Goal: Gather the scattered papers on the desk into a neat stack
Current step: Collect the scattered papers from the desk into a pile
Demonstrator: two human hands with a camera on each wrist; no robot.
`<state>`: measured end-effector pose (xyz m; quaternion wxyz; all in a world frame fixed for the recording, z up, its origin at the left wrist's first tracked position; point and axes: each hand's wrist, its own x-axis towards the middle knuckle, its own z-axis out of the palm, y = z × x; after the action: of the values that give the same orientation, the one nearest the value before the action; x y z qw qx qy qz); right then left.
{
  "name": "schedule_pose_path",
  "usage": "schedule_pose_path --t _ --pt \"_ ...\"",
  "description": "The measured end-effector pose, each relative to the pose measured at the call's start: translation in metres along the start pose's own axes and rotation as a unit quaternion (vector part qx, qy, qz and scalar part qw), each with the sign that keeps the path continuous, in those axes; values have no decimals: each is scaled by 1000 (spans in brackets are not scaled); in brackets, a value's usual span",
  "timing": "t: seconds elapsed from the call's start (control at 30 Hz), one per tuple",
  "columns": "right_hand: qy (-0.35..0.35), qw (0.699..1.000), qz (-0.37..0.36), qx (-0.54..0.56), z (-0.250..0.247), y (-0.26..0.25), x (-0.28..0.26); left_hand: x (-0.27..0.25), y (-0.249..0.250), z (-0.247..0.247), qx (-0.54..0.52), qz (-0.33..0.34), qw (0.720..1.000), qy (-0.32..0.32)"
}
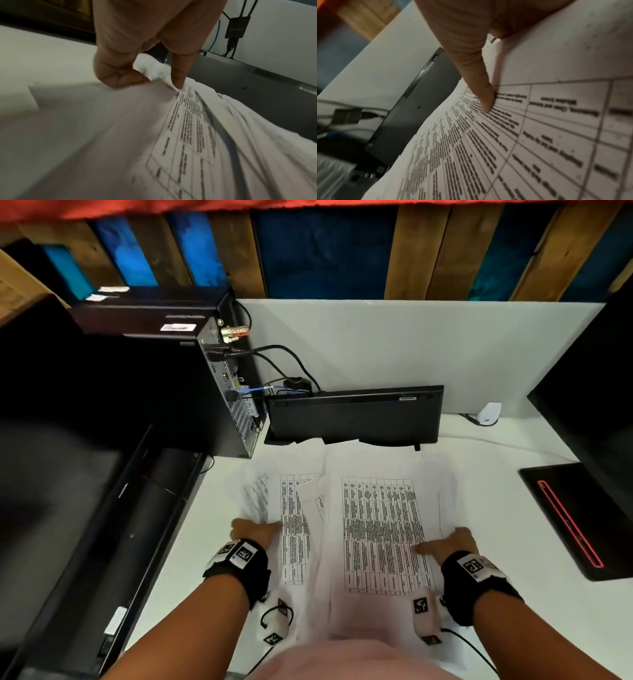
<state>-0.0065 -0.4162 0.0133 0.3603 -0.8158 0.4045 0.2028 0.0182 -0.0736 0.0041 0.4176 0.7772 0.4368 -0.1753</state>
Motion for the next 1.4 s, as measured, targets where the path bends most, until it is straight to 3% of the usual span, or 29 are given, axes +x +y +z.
schedule_pose_path --t 0.1,0.17,0.23,0.3,0.37,0.47,0.6,0.73,0.9,0.97,1.13,1.27,1.4 --pt "-43 998 -9 52 -3 2 3 -6 -1 3 66 21 997 -37" --pt "-59 997 -6 57 -4 5 4 -26 5 0 125 44 991 -2" --pt "-58 996 -7 62 -4 7 5 -33 4 6 62 66 996 13" --pt "-52 996 -10 74 -5 10 3 -34 2 12 -92 73 993 2" --pt "-48 995 -12 89 -6 14 4 -36 2 11 -159 62 985 -31" --pt "-51 995 -20 83 -10 18 4 -39 0 6 -113 59 988 -82" --pt "-75 993 -34 87 -12 19 3 -56 5 -14 -94 159 983 -17" --pt "-75 992 -34 98 -12 18 4 -83 27 -62 -88 277 956 37" --pt "-84 993 -39 68 -12 20 9 -124 54 -129 -57 414 896 152" --pt "-82 993 -50 70 -12 21 8 -138 63 -155 -71 441 877 178" --pt "-83 993 -57 68 -11 21 8 -156 79 -188 -176 482 846 143" --pt "-96 991 -67 62 -11 25 10 -136 74 -141 -221 418 880 39" --pt "-102 988 -76 90 -15 25 6 -94 46 -52 -160 320 933 -30"
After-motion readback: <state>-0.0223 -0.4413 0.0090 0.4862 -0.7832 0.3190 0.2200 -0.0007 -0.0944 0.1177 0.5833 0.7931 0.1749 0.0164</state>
